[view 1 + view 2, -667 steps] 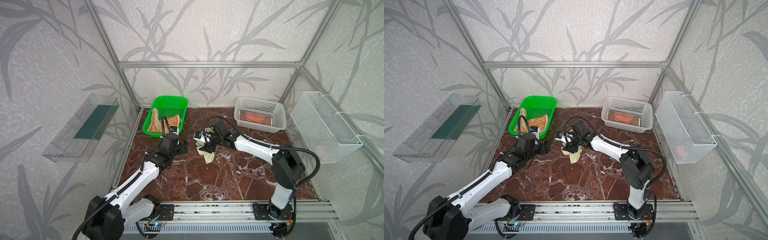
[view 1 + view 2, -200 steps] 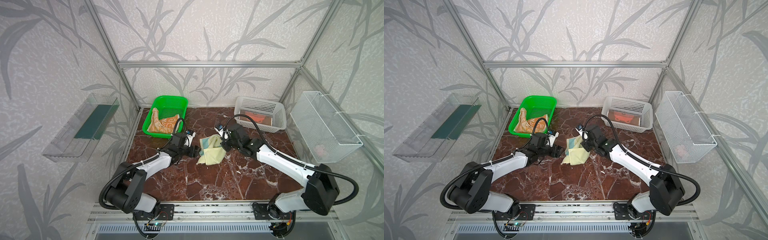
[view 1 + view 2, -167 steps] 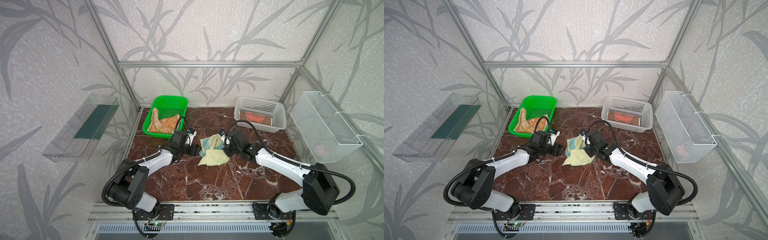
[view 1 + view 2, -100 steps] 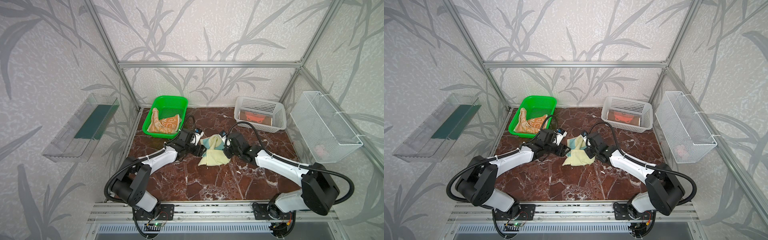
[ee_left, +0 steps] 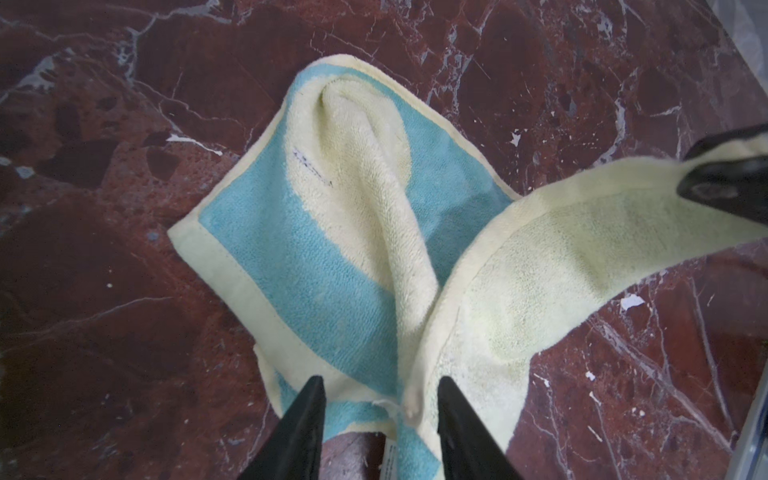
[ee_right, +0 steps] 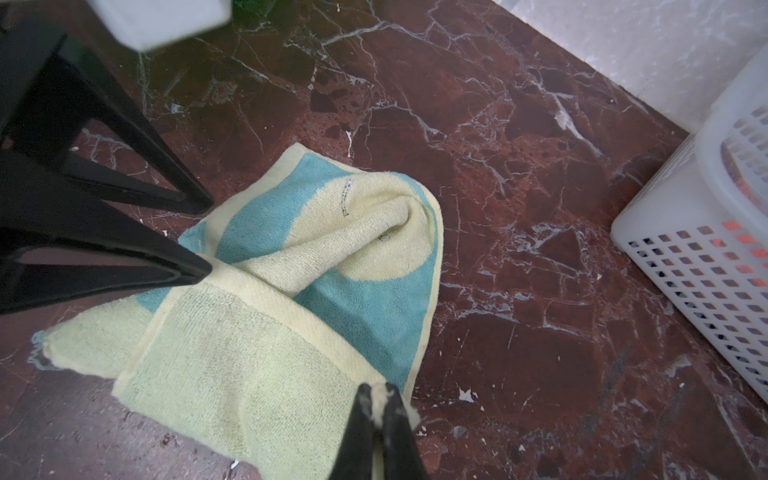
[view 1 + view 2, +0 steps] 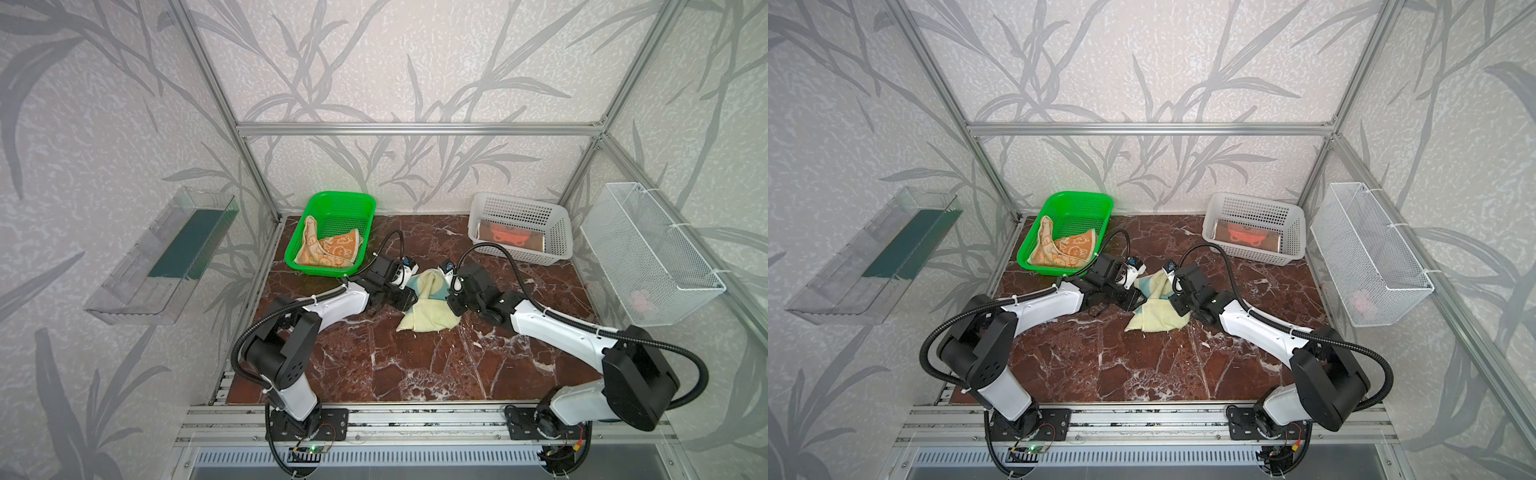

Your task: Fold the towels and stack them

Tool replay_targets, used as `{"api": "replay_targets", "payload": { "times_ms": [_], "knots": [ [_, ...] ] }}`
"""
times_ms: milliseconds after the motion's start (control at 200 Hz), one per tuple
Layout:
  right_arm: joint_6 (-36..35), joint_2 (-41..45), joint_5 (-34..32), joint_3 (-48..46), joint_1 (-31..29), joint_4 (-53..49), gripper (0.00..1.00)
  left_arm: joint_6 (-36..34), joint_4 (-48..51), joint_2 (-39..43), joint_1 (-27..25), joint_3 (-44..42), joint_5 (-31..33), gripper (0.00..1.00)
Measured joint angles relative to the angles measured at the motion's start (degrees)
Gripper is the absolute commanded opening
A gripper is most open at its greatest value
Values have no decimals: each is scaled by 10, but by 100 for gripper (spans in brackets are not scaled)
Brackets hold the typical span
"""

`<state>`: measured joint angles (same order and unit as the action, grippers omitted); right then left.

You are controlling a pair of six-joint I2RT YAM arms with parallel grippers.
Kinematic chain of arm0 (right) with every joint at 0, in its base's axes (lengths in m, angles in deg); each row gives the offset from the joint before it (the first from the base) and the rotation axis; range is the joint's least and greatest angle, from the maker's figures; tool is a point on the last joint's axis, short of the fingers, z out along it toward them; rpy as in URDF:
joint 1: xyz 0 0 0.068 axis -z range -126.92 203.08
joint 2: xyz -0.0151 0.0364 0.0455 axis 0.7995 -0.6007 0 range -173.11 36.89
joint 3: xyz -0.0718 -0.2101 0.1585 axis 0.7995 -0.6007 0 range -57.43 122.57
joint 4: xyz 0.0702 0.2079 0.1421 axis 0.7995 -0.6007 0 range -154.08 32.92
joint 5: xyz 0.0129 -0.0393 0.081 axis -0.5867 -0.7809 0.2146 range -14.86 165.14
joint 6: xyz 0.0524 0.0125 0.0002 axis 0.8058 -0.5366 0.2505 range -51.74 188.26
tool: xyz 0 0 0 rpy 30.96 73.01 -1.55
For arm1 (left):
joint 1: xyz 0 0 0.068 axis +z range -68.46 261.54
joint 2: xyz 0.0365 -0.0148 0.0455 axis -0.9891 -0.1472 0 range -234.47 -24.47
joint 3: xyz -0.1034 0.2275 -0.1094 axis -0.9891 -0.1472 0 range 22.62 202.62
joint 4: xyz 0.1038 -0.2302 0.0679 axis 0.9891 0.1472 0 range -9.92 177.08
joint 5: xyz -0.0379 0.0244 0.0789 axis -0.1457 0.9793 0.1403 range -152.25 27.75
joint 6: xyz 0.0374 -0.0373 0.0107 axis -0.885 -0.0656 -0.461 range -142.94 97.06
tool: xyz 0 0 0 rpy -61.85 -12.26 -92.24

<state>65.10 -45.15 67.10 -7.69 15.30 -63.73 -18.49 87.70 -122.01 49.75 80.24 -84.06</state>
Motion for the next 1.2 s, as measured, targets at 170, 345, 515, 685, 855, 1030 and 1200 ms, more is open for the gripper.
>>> {"api": "replay_targets", "payload": {
  "times_ms": [170, 345, 515, 685, 855, 1030, 1200],
  "knots": [
    [0, 0, 0, 0, 0, 0, 0, 2, 10, -16, -5, 9, -11, 37],
    [1, 0, 0, 0, 0, 0, 0, 2, 15, -23, -12, 13, -16, 28],
    [2, 0, 0, -1, 0, 0, 0, 4, 19, -26, -16, 14, -21, 10],
    [2, 0, -1, -5, 2, 2, 0, 2, 30, -31, -19, 25, -19, 0],
    [4, 0, -2, -6, 10, 2, 0, 2, 51, -30, -19, 35, 21, 0],
    [17, -2, 0, -6, 22, -8, 2, 7, 82, -11, -19, 33, 105, 0],
    [40, -16, 31, -6, 43, -29, 12, 8, 89, 54, -19, 8, 176, 0]
  ]
}}
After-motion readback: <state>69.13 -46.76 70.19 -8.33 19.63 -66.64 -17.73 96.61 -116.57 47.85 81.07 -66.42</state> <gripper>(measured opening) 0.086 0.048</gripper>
